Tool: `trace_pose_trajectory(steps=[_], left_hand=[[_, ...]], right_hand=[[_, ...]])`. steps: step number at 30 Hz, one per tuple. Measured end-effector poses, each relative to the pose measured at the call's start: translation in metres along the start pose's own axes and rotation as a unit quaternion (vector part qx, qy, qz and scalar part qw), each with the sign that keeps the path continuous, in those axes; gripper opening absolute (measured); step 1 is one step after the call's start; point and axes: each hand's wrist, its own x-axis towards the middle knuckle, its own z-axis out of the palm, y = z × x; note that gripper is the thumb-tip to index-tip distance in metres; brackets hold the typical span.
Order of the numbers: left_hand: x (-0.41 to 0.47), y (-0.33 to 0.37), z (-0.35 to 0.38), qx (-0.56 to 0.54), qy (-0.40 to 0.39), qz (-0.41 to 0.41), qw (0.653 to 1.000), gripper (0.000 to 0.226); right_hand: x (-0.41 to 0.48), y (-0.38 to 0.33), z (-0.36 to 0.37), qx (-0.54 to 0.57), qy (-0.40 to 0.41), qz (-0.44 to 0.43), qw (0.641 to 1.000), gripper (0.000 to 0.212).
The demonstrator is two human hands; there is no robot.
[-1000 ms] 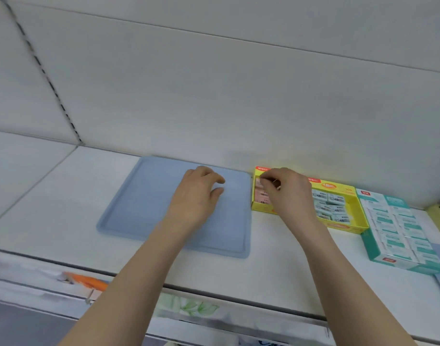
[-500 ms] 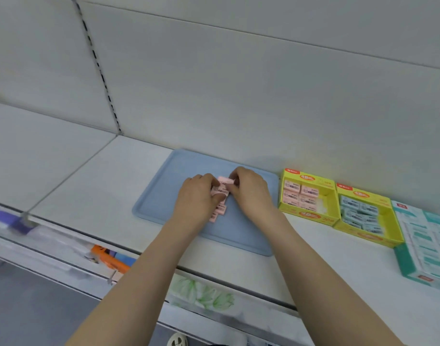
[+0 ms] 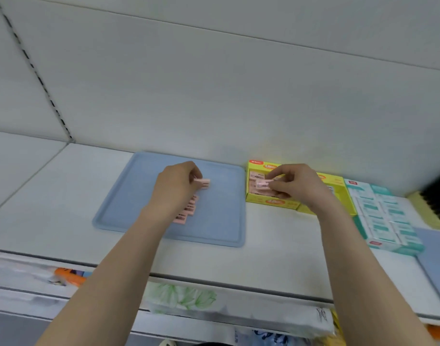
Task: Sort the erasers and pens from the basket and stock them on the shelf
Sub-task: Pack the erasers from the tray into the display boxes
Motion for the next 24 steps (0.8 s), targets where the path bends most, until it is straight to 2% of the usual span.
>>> trace_pose_trajectory(steps=[4,12,14,15,17,18,20,22,24], left_hand=[[0.003,0.018,0.003,-0.049,0.020,0.034,0.998,0.010],[0.007,0.040,0.023,-0.125,-0.027,0.037,0.991,0.009],[0.009,0.050,0.030,-0.138,-0.045,0.041,0.989,0.008],[0.011,0.056,0.033,-0.145,-0.052,0.047,0.987,0.010],[0.015,0.068,0.043,-0.156,-0.064,0.068,0.983,0.011],[0.017,0.075,0.047,-0.159,-0.071,0.079,0.982,0.010],[0.021,0.083,0.055,-0.145,-0.085,0.092,0.981,0.014],[0.024,0.083,0.062,-0.058,-0.086,0.106,0.989,0.024],[0.024,0.077,0.067,0.014,-0.084,0.116,0.990,0.030]], right_hand=[[0.008,0.000,0.020,-0.049,0.030,-0.008,0.998,0.011],[0.014,-0.001,0.032,-0.162,0.101,-0.048,0.980,0.011],[0.011,-0.001,0.027,-0.104,0.131,-0.066,0.984,0.005],[0.007,-0.003,0.023,-0.019,0.122,-0.068,0.990,0.004],[-0.001,-0.007,0.015,0.151,0.052,-0.065,0.985,0.004],[-0.004,-0.006,0.012,0.169,0.033,-0.075,0.982,0.005],[-0.005,0.003,0.004,0.103,0.063,-0.084,0.989,0.008],[-0.003,0.014,-0.004,0.012,0.126,-0.060,0.990,0.009],[-0.002,0.022,-0.010,-0.051,0.142,-0.040,0.988,0.009]])
